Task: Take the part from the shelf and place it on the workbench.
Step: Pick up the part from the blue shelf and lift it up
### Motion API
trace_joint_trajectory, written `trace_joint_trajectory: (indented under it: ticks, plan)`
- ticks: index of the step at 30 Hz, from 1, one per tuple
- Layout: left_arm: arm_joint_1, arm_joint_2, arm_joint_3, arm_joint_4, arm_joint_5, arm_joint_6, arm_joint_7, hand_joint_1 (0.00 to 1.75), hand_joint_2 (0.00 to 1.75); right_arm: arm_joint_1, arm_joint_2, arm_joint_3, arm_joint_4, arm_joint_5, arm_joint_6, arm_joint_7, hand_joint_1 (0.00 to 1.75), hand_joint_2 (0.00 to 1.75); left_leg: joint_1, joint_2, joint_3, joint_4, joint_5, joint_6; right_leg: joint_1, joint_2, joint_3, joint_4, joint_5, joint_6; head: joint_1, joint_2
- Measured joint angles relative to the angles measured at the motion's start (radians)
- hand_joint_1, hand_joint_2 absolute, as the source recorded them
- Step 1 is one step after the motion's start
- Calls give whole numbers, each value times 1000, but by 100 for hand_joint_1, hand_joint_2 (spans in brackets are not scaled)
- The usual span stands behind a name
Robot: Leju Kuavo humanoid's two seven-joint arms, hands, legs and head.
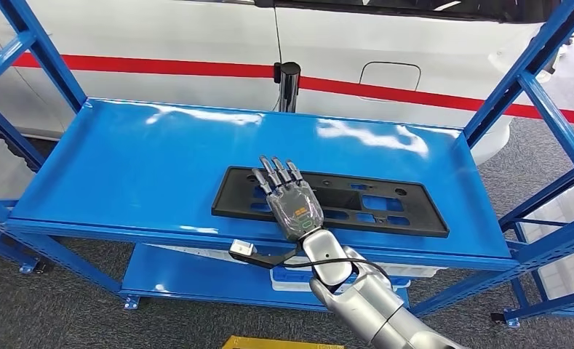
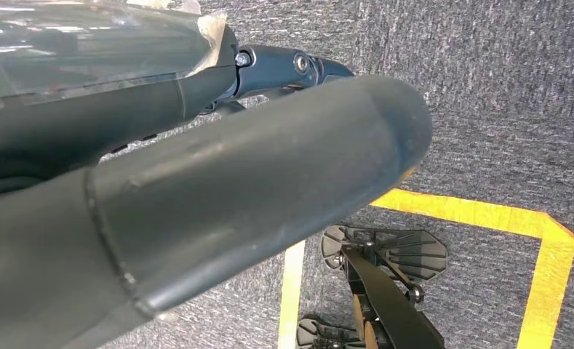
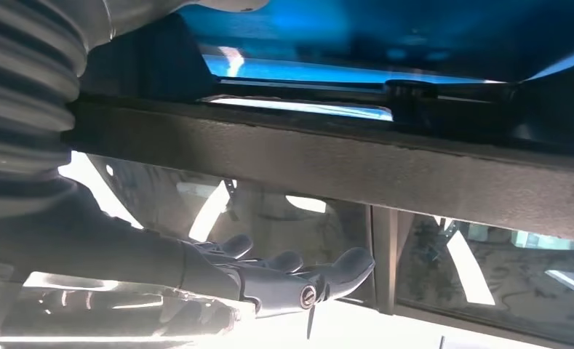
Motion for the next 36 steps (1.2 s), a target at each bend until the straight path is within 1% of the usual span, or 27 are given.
trace_joint_trajectory:
  ticks: [3,4,9,12,20,30,31,34,35,36]
  plan:
    - [0,0,2,0,0,0,0,0,0,-6,1,-3,14,16,11,28,0,175,0,0,4,0,0,0,0,0,4,0,-1,14,1,0]
    - [0,0,2,0,-1,0,-1,0,0,-7,1,-4,18,24,15,49,0,175,0,0,7,-1,0,0,0,0,5,0,-1,16,1,0]
    - [0,-3,4,0,-9,6,-6,0,0,-9,-13,-18,35,43,18,172,0,175,1,1,17,-6,0,0,0,0,11,0,-1,16,2,0]
    - [1,-5,4,0,-12,9,-7,0,0,-9,-26,-22,35,43,20,208,0,175,1,1,20,-8,0,0,0,0,13,0,-1,16,2,0]
    - [1,-7,8,0,-16,10,-6,0,0,-8,-57,-26,21,44,48,258,0,175,1,1,26,-11,0,0,1,0,17,0,-2,15,2,1]
    - [1,-12,12,0,-21,10,-7,0,0,6,-89,-27,-10,44,77,270,0,175,2,2,27,-11,0,0,1,0,18,0,-3,16,2,1]
    - [1,-12,12,0,-21,10,-8,0,0,7,-91,-27,-12,44,82,270,5,175,2,2,27,-11,0,0,1,0,18,0,-3,16,2,1]
    - [1,-13,12,0,-23,11,-10,0,0,11,-94,-27,-19,44,104,271,39,175,2,3,28,-11,-1,0,1,0,18,0,-3,16,2,2]
    - [1,-13,12,0,-25,11,-10,0,0,14,-94,-27,-22,44,114,271,45,175,2,3,29,-11,-1,-1,1,0,19,0,-3,16,2,2]
    - [1,-13,12,0,-27,11,-10,0,0,18,-94,-28,-26,44,122,271,45,175,2,3,29,-11,-1,-1,1,0,19,0,-3,17,3,2]
